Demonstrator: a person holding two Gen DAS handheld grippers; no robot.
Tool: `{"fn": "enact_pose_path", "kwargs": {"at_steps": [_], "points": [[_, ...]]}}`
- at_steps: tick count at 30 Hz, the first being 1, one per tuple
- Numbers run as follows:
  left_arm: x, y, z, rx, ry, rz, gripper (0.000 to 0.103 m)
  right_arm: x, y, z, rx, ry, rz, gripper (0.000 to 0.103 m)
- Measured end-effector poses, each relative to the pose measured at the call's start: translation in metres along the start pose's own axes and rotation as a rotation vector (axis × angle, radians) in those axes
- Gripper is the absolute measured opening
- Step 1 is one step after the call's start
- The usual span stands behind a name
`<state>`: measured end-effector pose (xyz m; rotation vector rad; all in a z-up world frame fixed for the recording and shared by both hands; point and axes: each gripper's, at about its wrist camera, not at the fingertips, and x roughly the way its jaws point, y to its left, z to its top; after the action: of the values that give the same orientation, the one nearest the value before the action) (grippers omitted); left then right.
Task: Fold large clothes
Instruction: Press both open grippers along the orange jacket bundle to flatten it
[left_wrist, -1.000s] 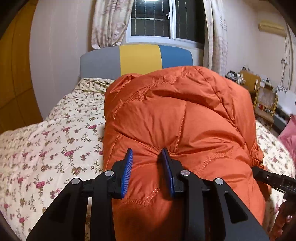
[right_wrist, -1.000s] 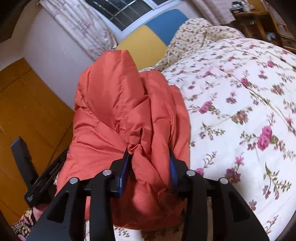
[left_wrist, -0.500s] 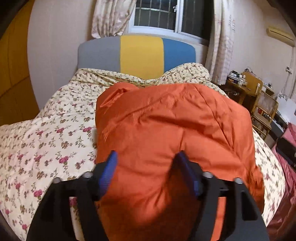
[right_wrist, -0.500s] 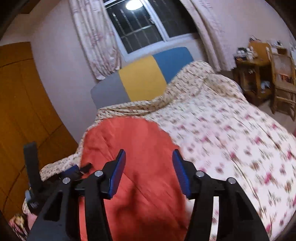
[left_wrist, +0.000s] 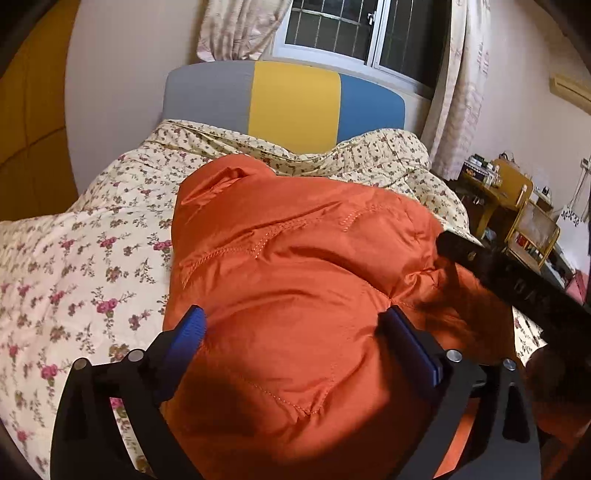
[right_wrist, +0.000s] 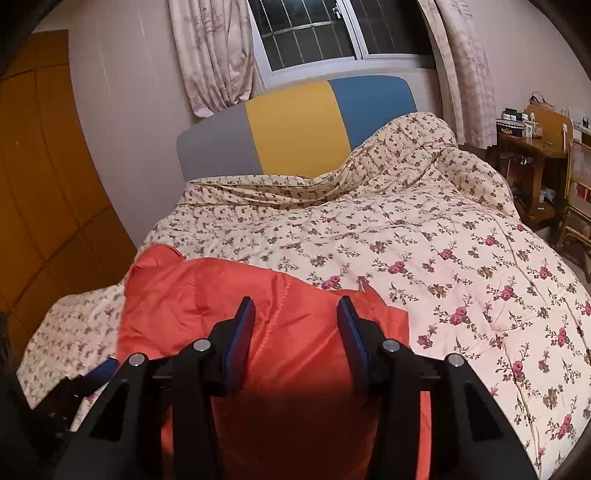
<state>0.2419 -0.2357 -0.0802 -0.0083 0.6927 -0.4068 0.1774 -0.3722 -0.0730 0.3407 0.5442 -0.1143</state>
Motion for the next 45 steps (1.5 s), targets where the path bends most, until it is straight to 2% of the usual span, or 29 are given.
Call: {"fn": "enact_pose_path", "kwargs": {"at_steps": [5, 28, 34, 36, 38, 41, 42, 45], "points": [[0.003, -0.004, -0.006, 0.02, -0.02, 0.005, 0.099, 0.011, -0.007, -0.006, 0.004, 0.009, -0.004, 0.046], [0.026, -0.009, -0.018, 0.015, -0.064, -0.007, 0.1, 0.084, -0.04, -0.028, 0.099, 0.172, 0.02, 0.046], [0.025, -0.015, -0.016, 0.038, -0.043, 0.024, 0.1, 0.089, -0.043, -0.032, 0.114, 0.183, 0.02, 0.046], [0.022, -0.016, -0.008, 0.035, -0.009, 0.04, 0.1, 0.088, -0.044, -0.033, 0.119, 0.178, 0.022, 0.046], [0.018, -0.012, 0.007, -0.004, -0.011, 0.046, 0.1, 0.087, -0.045, -0.032, 0.124, 0.176, 0.02, 0.046], [0.023, -0.007, 0.032, -0.032, -0.044, 0.142, 0.1, 0.085, -0.042, -0.031, 0.115, 0.169, 0.006, 0.046], [0.035, -0.005, 0.041, -0.033, -0.017, 0.183, 0.1, 0.085, -0.042, -0.032, 0.116, 0.167, 0.006, 0.046], [0.07, -0.001, 0.047, -0.03, 0.115, 0.226, 0.1, 0.085, -0.043, -0.032, 0.125, 0.168, 0.004, 0.046]]}}
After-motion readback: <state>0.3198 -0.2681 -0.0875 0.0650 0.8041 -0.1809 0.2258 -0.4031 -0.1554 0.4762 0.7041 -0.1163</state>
